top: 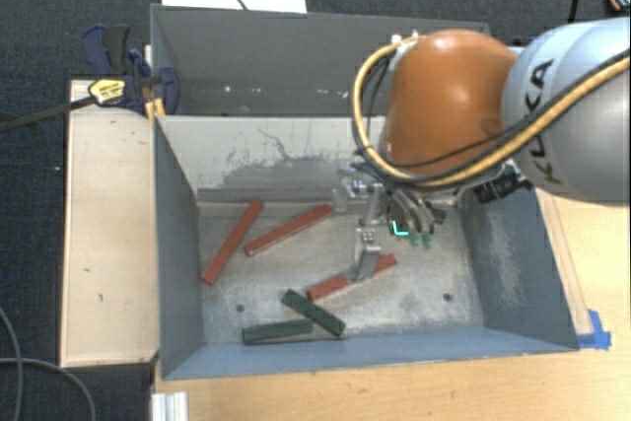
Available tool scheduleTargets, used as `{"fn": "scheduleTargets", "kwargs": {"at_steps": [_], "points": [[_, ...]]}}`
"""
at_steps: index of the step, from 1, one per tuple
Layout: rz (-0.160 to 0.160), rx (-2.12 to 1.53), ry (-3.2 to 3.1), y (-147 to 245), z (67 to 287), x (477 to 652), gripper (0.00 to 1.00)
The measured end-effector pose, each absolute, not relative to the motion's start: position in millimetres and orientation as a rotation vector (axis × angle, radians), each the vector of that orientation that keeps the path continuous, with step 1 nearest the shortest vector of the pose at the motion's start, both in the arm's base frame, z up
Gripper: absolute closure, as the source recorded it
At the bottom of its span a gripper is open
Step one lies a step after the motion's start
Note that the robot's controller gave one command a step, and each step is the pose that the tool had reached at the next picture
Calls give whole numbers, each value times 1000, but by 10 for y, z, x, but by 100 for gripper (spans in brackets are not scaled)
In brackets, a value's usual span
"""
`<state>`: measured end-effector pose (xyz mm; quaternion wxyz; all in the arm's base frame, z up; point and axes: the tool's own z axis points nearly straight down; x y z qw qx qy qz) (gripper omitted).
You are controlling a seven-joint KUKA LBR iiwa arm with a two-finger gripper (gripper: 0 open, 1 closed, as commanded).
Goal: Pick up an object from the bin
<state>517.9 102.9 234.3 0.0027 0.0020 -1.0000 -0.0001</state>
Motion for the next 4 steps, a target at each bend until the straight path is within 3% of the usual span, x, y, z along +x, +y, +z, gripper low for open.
{"fn": "scheduleTargets", "kwargs": {"at_steps": [1, 2, 3, 4], "points": [[0, 395, -3111, 686, 668, 5188, 0], [-2, 388, -3119, 697, 704, 5207, 100], [0, 386, -3128, 618, 1945, 5227, 100], [0, 279, -3142, 506, 3457, 5333, 100]]}}
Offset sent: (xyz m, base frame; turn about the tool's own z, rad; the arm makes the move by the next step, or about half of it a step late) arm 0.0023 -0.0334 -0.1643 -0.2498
